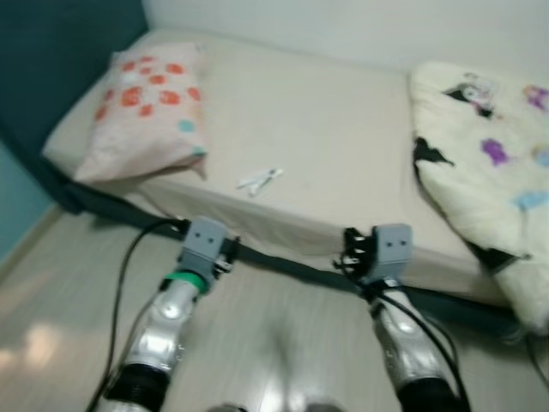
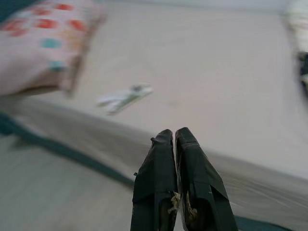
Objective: Clean up the room
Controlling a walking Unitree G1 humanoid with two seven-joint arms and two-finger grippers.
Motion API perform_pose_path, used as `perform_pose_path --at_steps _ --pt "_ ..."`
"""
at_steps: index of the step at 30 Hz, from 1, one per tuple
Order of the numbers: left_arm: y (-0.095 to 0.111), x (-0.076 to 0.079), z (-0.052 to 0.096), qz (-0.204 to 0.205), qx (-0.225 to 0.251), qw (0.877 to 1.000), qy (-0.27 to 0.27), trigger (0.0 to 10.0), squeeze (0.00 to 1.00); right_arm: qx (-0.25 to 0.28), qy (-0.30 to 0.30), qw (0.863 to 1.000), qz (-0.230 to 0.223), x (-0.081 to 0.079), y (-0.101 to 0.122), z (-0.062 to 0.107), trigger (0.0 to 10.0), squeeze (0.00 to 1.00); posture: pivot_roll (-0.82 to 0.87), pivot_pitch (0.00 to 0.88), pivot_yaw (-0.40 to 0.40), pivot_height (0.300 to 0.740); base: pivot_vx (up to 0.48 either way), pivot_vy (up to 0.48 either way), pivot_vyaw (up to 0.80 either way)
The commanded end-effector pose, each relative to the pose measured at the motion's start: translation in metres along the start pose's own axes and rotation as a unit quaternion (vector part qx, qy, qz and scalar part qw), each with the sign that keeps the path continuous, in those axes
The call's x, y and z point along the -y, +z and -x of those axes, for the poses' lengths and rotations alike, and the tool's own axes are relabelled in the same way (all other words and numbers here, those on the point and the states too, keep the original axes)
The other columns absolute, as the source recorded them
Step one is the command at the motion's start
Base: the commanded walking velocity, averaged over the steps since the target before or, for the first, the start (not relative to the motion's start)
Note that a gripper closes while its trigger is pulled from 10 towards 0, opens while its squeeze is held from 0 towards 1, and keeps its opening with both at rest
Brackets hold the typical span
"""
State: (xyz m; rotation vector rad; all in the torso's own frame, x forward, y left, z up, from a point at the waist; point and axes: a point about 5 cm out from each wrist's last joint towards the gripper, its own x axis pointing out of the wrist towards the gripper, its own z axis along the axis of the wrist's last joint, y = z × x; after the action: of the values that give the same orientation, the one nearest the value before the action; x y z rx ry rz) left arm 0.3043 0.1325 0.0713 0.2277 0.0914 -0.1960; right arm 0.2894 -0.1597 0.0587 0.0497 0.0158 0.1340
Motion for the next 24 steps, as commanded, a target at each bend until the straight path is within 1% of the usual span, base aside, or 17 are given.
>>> perform_pose_path --at_steps 1,16,24 --pt "-0.0040 0.0062 0.0018 -0.003 -0.005 1.000 -0.011 10.0 0.00 0.000 -0.005 1.000 -0.006 0.0019 -0.0002 -0.0006 10.0 0.00 -0.06 0.000 0.032 0.740 0.469 0.000 0.00" --pt "-0.0037 0.0070 0.0006 -0.004 -0.003 1.000 -0.014 10.0 0.00 -0.005 -0.012 1.000 0.000 0.0042 -0.0025 -0.0006 10.0 0.00 -0.06 0.000 0.034 0.740 0.468 0.000 0.00" --pt "-0.0026 0.0102 -0.0007 -0.005 0.000 1.000 -0.020 10.0 0.00 -0.010 -0.011 1.000 0.002 0.0039 -0.0051 0.0001 10.0 0.00 -0.06 0.000 0.034 0.740 0.460 0.000 0.00"
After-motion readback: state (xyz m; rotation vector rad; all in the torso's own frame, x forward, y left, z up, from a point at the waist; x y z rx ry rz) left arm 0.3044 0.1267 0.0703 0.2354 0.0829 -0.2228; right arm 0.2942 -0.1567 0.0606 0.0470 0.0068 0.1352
